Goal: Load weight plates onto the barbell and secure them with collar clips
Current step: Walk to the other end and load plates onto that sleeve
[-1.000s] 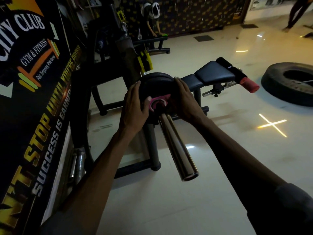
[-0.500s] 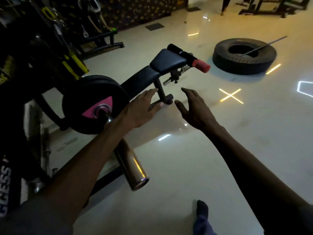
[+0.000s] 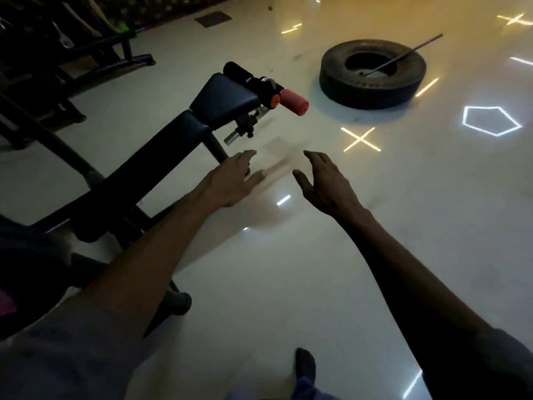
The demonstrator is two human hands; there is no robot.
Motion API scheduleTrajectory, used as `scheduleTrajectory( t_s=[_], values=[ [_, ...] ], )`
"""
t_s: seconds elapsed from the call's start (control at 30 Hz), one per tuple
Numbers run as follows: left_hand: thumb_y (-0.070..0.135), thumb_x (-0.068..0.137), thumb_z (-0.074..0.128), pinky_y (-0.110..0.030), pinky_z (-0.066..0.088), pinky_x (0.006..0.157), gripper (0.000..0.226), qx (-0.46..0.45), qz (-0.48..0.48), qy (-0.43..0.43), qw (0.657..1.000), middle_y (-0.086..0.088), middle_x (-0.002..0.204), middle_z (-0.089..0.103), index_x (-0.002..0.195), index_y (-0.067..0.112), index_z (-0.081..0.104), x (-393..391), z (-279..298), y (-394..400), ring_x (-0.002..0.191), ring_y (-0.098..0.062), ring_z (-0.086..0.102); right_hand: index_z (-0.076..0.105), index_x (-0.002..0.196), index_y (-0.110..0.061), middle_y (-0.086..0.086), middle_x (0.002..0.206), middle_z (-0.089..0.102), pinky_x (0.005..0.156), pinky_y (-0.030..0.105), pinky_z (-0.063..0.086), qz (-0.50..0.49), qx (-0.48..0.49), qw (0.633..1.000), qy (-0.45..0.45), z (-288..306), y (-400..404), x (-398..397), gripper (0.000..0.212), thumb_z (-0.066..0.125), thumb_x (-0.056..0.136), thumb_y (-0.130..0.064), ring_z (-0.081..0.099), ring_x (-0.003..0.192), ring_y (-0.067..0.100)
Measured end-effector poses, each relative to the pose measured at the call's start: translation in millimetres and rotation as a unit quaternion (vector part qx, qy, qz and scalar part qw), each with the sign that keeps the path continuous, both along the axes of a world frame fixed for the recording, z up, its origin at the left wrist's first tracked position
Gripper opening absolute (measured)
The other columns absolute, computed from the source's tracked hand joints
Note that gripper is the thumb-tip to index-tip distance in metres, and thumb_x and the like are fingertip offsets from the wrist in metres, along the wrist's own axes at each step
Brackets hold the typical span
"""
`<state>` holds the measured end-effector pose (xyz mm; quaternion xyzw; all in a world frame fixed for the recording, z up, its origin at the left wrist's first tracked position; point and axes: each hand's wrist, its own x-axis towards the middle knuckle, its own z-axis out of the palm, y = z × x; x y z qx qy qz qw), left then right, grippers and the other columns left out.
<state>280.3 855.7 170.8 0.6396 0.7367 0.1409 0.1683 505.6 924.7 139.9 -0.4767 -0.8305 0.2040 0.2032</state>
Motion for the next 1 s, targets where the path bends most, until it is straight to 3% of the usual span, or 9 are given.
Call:
scheduleTrajectory(
  t_s=[0.33, 0.47, 1.0],
  values=[
    [0.061, 0.103, 0.043, -0.051, 0.035, 0.12, 0.078, 0.016, -0.024, 0.011, 1.0, -0.012, 0.166, 0.033, 0.162, 0.015, 0.025, 26.8, -52.5, 198.5, 0.153, -0.028, 0.03, 0.036, 0.156, -0.013, 0.008, 0.161, 0.04, 0.106, 0.049, 0.048, -0.056, -0.02, 0.997, -0.046, -36.8, 179.7, 26.2, 0.061, 0.048, 0.106, -0.045, 0.044, 0.144, 0.03],
    [0.061, 0.103, 0.042, -0.048, 0.031, 0.121, 0.078, 0.023, -0.031, 0.01, 0.999, -0.012, 0.167, 0.031, 0.163, 0.014, 0.025, 30.5, -69.7, 290.7, 0.157, -0.026, 0.023, 0.035, 0.157, -0.011, 0.01, 0.161, 0.041, 0.108, 0.051, 0.048, -0.07, -0.023, 0.994, -0.076, -47.3, 260.6, 26.7, 0.062, 0.047, 0.106, -0.044, 0.043, 0.145, 0.031],
    [0.063, 0.102, 0.043, -0.05, 0.036, 0.119, 0.077, 0.004, -0.057, -0.015, 0.998, -0.013, 0.164, 0.037, 0.16, 0.014, 0.029, 36.8, -106.6, 662.2, 0.156, -0.027, 0.027, 0.031, 0.159, -0.013, 0.01, 0.166, 0.033, 0.115, 0.048, 0.041, -0.134, -0.066, 0.983, -0.111, -71.2, 608.7, 40.5, 0.061, 0.044, 0.108, -0.044, 0.035, 0.151, 0.029]
  ],
)
